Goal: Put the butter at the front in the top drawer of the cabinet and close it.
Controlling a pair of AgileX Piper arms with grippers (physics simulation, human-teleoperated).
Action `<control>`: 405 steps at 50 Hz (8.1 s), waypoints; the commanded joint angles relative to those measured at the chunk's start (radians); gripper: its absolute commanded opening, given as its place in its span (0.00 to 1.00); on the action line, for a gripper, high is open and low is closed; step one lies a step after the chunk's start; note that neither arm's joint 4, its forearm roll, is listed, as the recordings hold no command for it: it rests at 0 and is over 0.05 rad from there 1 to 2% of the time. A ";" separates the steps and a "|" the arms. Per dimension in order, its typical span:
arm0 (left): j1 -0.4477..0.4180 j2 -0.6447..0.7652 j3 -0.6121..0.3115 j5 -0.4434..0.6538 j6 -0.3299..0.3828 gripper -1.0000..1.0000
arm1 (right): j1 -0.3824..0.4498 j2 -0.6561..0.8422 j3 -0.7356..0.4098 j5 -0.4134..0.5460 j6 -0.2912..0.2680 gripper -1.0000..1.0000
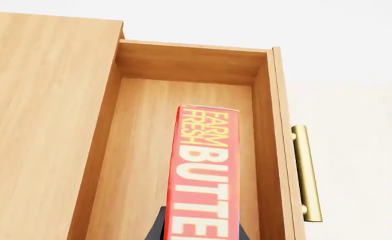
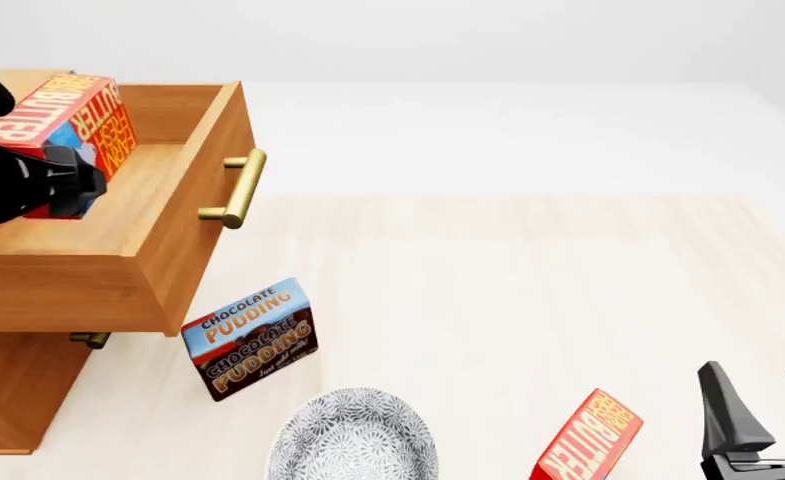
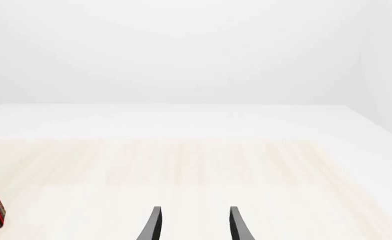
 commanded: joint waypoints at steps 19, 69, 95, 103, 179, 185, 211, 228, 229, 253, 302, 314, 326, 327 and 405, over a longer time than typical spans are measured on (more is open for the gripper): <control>0.000 0.071 0.046 -0.142 -0.004 0.00 | 0.001 -0.006 0.003 0.004 0.001 1.00; 0.013 0.146 0.104 -0.235 -0.005 0.00 | 0.001 -0.001 0.003 -0.002 0.001 1.00; 0.006 0.180 0.149 -0.284 -0.008 0.00 | 0.001 0.000 0.003 -0.002 0.001 1.00; 0.004 0.180 0.135 -0.273 0.003 1.00 | 0.001 0.000 0.003 -0.002 0.001 1.00; -0.019 -0.111 -0.017 0.058 0.099 1.00 | 0.000 0.000 0.003 -0.002 0.001 1.00; -0.036 -0.148 -0.059 0.107 0.121 1.00 | 0.001 -0.001 0.003 -0.002 0.001 1.00; -0.235 -0.263 -0.135 0.195 0.177 1.00 | 0.000 0.000 0.003 -0.002 0.001 1.00; -0.389 -0.171 -0.128 0.068 0.182 1.00 | 0.001 -0.001 0.003 -0.002 0.001 1.00; -0.395 -0.161 -0.126 0.061 0.183 1.00 | 0.001 0.000 0.003 -0.002 0.001 1.00; -0.553 0.094 -0.214 -0.106 0.094 1.00 | 0.001 0.000 0.003 -0.002 0.001 1.00; -0.649 0.471 -0.184 -0.439 -0.057 1.00 | 0.000 0.012 -0.007 -0.004 0.001 1.00; -0.646 0.507 -0.155 -0.486 -0.075 1.00 | 0.001 0.016 0.000 -0.014 0.000 1.00; -0.631 0.547 -0.133 -0.528 -0.104 1.00 | 0.001 0.023 0.004 -0.026 0.001 1.00; -0.625 0.557 -0.131 -0.533 -0.107 1.00 | 0.001 0.023 0.004 -0.027 0.000 1.00; -0.417 0.502 0.047 -0.597 -0.135 1.00 | 0.000 0.012 0.005 -0.016 0.001 1.00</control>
